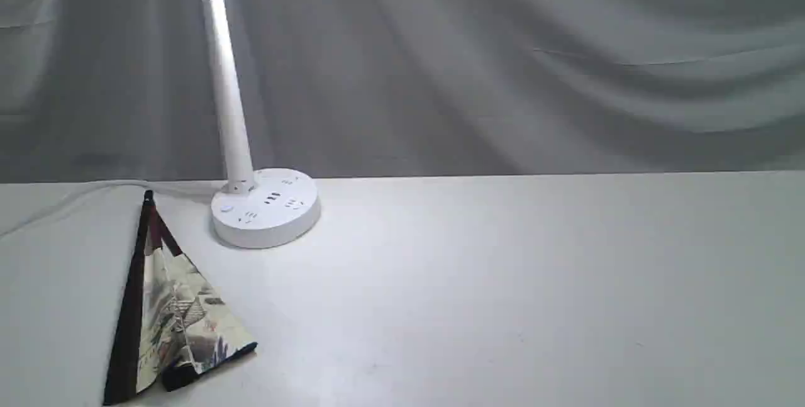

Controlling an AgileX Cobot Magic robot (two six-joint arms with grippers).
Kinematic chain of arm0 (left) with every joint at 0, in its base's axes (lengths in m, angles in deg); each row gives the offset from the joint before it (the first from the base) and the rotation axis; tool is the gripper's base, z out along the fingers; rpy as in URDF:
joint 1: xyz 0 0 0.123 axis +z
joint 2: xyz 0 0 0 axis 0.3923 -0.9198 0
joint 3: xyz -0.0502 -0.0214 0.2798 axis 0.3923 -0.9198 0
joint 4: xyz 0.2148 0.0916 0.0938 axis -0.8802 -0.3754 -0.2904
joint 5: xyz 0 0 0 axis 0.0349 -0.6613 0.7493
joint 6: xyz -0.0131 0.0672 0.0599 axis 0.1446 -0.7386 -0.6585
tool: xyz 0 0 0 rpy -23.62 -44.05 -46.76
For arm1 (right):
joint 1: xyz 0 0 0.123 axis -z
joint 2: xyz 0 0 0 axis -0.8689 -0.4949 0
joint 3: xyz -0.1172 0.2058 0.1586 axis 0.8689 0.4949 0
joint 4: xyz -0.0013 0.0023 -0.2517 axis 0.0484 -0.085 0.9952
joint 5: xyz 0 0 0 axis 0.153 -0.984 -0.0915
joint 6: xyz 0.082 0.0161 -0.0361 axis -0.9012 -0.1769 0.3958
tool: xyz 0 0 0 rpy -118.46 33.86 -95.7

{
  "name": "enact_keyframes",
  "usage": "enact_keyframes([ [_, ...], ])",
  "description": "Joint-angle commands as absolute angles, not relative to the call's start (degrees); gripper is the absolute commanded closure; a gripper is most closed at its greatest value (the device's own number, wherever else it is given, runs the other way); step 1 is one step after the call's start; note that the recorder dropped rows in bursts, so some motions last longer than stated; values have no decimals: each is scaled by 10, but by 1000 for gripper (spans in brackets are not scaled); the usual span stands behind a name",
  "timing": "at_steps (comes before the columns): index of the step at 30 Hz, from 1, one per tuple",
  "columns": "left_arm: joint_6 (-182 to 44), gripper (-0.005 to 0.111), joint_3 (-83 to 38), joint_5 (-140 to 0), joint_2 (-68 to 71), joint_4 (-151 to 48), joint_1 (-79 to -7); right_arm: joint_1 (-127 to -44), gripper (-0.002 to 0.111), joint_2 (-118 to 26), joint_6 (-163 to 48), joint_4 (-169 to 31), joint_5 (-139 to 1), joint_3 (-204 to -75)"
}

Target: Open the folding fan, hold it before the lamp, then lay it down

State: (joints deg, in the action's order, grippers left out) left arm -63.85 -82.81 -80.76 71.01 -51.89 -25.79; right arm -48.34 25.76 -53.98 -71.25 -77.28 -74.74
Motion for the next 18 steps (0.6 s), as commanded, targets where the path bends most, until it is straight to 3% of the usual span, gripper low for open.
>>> enact_keyframes([
  [1, -635, 107, -831, -805, 712, -519, -257, -484, 108, 260, -543, -714, -766, -746],
  [18, -622, 107, -805, -784, 712, -446, -257, -484, 108, 260, -543, -718, -700, -746],
])
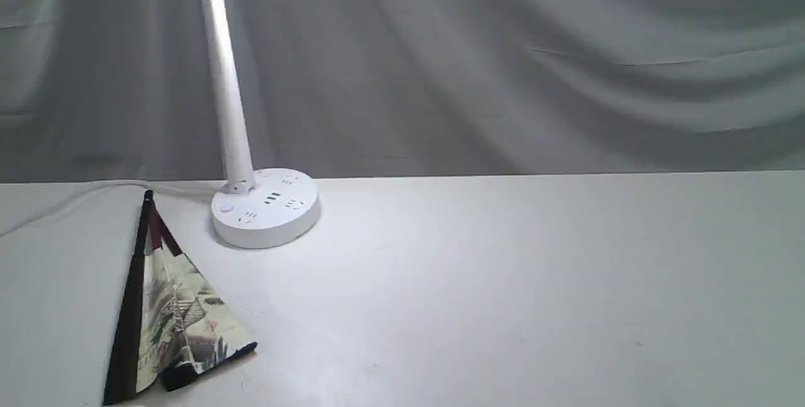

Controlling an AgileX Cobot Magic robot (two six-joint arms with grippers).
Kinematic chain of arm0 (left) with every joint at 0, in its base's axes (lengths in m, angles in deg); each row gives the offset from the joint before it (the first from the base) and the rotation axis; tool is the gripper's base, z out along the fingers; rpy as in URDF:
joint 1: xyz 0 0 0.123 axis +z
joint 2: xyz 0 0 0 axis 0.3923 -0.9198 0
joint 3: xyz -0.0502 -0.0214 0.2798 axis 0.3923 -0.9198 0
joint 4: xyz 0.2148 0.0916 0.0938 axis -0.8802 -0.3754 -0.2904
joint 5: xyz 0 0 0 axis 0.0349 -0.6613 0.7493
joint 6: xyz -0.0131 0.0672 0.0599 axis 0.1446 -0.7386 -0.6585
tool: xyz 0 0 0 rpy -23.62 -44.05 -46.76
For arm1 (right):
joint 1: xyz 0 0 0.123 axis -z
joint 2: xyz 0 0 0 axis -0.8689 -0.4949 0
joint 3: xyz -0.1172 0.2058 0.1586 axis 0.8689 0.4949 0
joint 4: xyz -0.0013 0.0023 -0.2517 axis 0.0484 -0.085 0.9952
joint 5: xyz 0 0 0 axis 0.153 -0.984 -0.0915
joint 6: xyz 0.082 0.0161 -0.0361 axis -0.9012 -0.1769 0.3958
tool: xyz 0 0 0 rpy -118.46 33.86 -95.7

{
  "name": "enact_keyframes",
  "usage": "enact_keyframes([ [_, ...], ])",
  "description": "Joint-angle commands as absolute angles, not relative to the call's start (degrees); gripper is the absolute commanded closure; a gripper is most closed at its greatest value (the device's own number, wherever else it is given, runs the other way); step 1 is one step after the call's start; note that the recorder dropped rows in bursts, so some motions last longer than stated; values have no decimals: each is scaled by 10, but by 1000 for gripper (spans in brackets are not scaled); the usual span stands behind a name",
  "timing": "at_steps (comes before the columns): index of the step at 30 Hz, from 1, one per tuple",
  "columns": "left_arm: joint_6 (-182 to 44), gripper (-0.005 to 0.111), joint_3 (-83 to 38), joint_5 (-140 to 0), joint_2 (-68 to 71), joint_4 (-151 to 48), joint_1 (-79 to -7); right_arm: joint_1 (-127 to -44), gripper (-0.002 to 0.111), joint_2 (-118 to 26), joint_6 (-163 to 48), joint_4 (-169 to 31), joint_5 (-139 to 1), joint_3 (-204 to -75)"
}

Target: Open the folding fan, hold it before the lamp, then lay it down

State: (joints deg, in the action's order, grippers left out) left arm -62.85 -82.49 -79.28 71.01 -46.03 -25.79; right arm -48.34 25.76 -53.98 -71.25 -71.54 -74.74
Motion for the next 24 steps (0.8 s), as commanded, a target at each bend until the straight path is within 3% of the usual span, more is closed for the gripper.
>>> enact_keyframes([
  [1, -622, 107, -792, -784, 712, -446, -257, -484, 108, 260, -543, -721, -700, -746],
  [10, -543, 107, -660, -867, 712, -446, -257, -484, 108, 260, -541, -728, -776, -828],
  [20, -532, 107, -534, -1051, 712, -441, -257, -484, 108, 260, -541, -729, -931, -940],
  [24, -530, 107, -511, -1085, 699, -441, -257, -484, 108, 202, -541, -729, -981, -975],
])
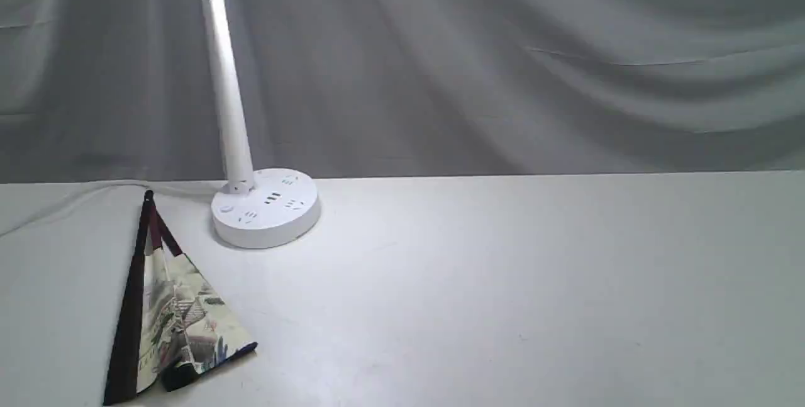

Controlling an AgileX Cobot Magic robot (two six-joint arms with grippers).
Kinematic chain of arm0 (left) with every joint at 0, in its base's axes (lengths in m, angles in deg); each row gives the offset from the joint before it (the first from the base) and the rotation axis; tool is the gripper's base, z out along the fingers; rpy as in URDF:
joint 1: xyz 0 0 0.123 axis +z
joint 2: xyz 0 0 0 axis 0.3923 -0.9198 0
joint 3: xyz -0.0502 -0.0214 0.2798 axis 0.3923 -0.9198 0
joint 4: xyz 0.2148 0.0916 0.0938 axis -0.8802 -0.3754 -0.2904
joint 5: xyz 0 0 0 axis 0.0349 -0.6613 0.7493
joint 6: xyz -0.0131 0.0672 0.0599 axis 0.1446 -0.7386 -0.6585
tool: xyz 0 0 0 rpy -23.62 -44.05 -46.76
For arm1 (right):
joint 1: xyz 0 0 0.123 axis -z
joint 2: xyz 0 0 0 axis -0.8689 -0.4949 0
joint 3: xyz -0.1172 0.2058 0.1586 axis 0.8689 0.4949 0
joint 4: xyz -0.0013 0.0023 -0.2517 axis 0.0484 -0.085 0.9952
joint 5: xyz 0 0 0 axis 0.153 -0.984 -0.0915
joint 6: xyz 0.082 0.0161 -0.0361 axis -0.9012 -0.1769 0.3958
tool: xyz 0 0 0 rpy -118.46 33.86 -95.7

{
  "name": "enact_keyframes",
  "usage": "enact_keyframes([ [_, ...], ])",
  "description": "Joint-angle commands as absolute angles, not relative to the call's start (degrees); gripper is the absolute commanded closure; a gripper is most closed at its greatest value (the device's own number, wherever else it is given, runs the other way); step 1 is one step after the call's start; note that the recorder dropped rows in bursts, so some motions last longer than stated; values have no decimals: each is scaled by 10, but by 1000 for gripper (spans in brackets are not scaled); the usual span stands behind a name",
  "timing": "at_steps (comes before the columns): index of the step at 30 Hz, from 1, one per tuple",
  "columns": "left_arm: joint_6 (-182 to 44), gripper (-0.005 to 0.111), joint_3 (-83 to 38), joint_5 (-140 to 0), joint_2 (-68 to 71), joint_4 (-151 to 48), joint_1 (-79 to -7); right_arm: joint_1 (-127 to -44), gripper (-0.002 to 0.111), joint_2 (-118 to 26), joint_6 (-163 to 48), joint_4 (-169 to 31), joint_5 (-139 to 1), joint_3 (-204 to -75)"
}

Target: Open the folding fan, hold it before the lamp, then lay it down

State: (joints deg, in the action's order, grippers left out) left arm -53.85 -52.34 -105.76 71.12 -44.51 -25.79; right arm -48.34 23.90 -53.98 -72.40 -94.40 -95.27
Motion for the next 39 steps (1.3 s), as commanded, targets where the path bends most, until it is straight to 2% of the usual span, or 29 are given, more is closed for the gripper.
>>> enact_keyframes([
  [1, -530, 107, -507, -1092, 690, -441, -257, -484, 108, 180, -541, -729, -989, -983],
  [10, -532, 107, -478, -1106, 547, -441, -257, -484, 108, 10, -541, -729, -1022, -1077],
  [23, -538, 105, -476, -1012, 327, -466, -257, -484, 108, -119, -541, -729, -1006, -1080],
  [32, -581, 91, -476, -956, 176, -464, -257, -484, 108, -174, -541, -743, -1006, -1080],
  [39, -580, 70, -470, -912, 66, -420, -257, -484, 108, -191, -539, -743, -1006, -1079],
])
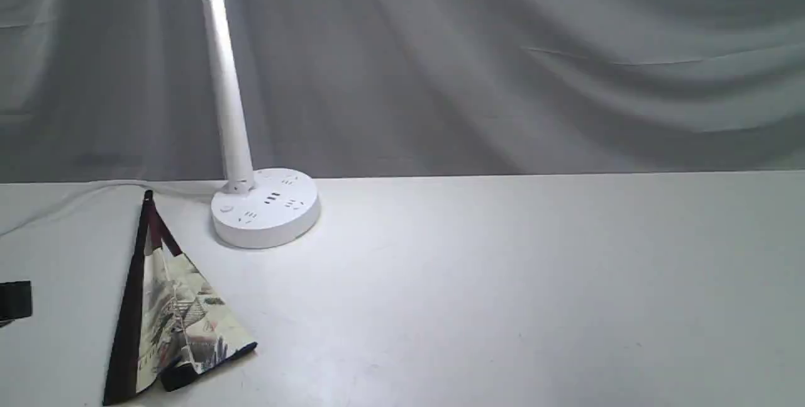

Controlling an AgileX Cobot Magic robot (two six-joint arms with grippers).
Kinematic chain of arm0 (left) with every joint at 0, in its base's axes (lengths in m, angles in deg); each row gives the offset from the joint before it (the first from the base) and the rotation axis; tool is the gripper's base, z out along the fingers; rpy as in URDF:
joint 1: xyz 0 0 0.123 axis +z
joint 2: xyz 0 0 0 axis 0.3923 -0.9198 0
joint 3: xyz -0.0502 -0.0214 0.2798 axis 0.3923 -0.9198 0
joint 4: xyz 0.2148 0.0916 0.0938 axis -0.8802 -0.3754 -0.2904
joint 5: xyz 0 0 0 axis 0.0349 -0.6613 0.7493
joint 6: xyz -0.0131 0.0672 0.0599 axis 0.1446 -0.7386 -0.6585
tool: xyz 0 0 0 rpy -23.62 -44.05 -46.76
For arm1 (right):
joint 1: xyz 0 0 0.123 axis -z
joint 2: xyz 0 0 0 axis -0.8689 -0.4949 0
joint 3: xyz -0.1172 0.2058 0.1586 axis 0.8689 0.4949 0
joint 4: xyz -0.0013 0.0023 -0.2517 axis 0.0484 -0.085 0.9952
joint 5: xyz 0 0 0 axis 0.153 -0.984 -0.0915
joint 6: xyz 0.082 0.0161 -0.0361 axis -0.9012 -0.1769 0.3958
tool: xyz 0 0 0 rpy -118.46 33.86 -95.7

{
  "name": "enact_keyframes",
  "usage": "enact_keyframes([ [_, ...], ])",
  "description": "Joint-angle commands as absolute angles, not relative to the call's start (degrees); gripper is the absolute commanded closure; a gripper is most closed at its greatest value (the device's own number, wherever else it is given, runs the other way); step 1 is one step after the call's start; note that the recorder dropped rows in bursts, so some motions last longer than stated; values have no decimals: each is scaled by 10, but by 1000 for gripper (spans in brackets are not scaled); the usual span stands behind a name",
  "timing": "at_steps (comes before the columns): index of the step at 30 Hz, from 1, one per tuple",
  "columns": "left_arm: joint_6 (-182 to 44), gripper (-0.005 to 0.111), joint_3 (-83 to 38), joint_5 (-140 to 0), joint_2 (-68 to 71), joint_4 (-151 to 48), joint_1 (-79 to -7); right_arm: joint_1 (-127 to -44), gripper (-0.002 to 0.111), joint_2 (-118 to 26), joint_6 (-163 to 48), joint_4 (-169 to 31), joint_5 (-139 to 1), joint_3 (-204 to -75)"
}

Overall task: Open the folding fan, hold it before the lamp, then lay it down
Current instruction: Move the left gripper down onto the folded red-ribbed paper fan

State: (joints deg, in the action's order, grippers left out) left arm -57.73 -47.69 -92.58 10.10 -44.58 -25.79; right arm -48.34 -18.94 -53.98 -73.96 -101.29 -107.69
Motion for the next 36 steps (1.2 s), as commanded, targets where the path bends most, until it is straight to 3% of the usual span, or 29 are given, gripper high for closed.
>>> enact_keyframes([
  [1, -582, 68, -465, -916, 52, -417, -257, -484, 108, -191, -539, -743, -1006, -1077],
  [17, -582, 67, -334, -968, -140, -414, -278, -484, 108, -191, -539, -753, -1005, -1077],
  [30, -577, 69, -313, -785, -287, -397, -324, -484, 108, -191, -537, -753, -1008, -1077],
  [36, -544, 69, -290, -805, -347, -397, -323, -484, 108, -191, -537, -753, -1009, -1077],
])
